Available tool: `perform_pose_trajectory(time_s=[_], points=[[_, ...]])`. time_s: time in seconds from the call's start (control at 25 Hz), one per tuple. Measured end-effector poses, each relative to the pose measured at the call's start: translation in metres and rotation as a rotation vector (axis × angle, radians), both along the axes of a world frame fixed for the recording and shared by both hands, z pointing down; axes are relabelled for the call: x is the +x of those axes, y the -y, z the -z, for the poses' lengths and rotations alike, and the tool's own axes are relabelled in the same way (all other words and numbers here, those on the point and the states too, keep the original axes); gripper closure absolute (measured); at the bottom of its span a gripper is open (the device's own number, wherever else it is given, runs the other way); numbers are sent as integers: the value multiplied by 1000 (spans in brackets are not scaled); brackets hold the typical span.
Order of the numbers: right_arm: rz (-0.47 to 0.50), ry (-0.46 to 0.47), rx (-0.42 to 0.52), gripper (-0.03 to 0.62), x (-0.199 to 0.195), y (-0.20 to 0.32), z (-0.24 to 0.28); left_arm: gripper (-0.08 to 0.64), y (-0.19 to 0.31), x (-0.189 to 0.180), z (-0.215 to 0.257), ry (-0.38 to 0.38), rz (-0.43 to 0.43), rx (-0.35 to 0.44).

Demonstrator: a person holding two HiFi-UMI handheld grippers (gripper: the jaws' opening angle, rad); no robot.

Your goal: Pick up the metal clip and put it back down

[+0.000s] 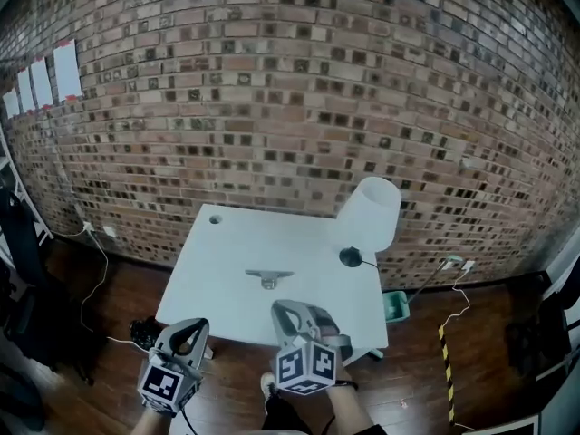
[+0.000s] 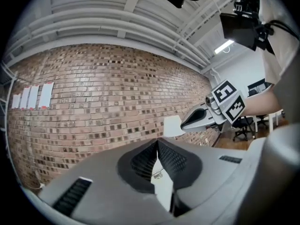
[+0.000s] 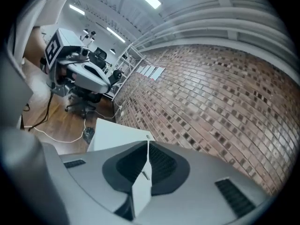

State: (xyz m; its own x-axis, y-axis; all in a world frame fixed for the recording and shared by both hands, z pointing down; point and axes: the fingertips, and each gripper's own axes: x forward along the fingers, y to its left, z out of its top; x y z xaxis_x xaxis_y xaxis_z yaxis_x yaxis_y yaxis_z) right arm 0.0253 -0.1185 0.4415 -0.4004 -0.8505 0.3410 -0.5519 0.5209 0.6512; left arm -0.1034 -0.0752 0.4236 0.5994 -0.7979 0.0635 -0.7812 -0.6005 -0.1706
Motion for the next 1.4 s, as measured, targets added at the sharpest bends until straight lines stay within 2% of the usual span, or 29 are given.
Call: perform_pose_trajectory(time_s=[0.16, 0.32, 0.48, 0.6, 0.72, 0.84, 0.88, 1.12, 1.4], points=[[15, -136, 2, 574, 6, 54, -16, 551, 59, 17, -4, 3, 42, 2], [51, -239, -27, 572, 4, 94, -49, 549, 98, 29, -21, 20, 71, -40], [104, -293, -96, 509, 1, 122, -93, 549, 129, 34, -41, 16, 101, -101], [122, -330, -158, 509, 4, 142, -131, 549, 151, 36, -57, 19, 123, -145], [103, -378, -203, 508, 12, 163, -172, 549, 172, 37, -78, 42, 148, -203], [71, -439, -238, 476, 23, 184, -209, 549, 193, 38, -99, 56, 166, -248], [65, -450, -245, 458, 24, 189, -219, 549, 199, 39, -103, 57, 169, -255], [71, -465, -290, 457, 14, 214, -256, 548, 231, 45, -117, 47, 175, -257], [105, -508, -301, 459, 6, 221, -283, 548, 238, 41, -138, 50, 211, -324]])
